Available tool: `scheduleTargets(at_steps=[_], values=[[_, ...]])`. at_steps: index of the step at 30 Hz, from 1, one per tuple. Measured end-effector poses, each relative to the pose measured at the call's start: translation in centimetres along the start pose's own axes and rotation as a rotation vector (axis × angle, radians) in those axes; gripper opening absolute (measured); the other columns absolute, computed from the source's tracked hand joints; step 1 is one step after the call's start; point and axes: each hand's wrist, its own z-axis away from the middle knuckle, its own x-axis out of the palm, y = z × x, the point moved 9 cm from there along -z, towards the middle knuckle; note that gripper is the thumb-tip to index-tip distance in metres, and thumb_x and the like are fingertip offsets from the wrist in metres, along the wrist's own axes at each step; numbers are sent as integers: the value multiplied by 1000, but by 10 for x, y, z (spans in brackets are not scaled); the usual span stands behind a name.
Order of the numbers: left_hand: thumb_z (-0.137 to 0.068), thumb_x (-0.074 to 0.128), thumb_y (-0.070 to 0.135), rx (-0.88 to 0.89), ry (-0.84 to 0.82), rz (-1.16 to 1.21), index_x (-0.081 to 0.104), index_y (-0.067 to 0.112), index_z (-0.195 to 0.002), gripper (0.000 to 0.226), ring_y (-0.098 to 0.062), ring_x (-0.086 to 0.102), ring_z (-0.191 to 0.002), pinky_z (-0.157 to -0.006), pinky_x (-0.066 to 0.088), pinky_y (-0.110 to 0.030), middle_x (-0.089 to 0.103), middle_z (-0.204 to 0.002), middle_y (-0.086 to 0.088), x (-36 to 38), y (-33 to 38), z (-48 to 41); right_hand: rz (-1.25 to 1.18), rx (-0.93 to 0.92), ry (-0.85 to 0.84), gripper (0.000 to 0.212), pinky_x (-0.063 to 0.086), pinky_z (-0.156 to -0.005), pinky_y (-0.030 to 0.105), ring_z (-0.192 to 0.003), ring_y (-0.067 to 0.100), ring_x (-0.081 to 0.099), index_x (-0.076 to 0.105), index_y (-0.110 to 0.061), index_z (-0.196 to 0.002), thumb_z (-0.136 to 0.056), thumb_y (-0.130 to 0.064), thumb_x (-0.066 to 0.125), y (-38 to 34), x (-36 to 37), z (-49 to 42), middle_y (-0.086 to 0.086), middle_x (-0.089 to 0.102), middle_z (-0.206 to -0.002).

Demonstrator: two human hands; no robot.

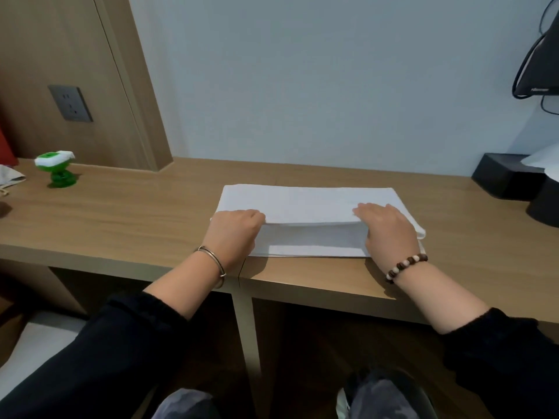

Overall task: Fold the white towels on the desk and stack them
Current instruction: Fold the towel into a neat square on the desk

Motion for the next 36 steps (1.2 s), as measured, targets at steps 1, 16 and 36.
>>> scheduleTargets(at_steps=[1,16,36], values=[[-40,69,-16,7,9,-1,63,7,-61,31,-24,50,-37,-45,9,-13,57,-51,-3,0,2,3,-5,-2,-31,55,19,-114,34,-130,22,46,59,-11,-128,-82,15,42,1,3,4,8,53,-137],[-91,39,16,48,-323,-64,56,23,-107,24,-22,60,-96,-67,40,-29,61,-108,6,59,9,14,-93,34,-333,58,23,-113,30,-137,17,35,49,-26,-137,-90,8,40,19,35,16,-3,41,-148],[-94,34,16,60,-345,-65,53,17,-107,23,-23,60,-95,-71,46,-32,59,-108,2,56,17,13,57,9,-464,63,22,-115,34,-142,16,26,31,-32,-147,-95,4,31,33,43,3,-7,24,-155]])
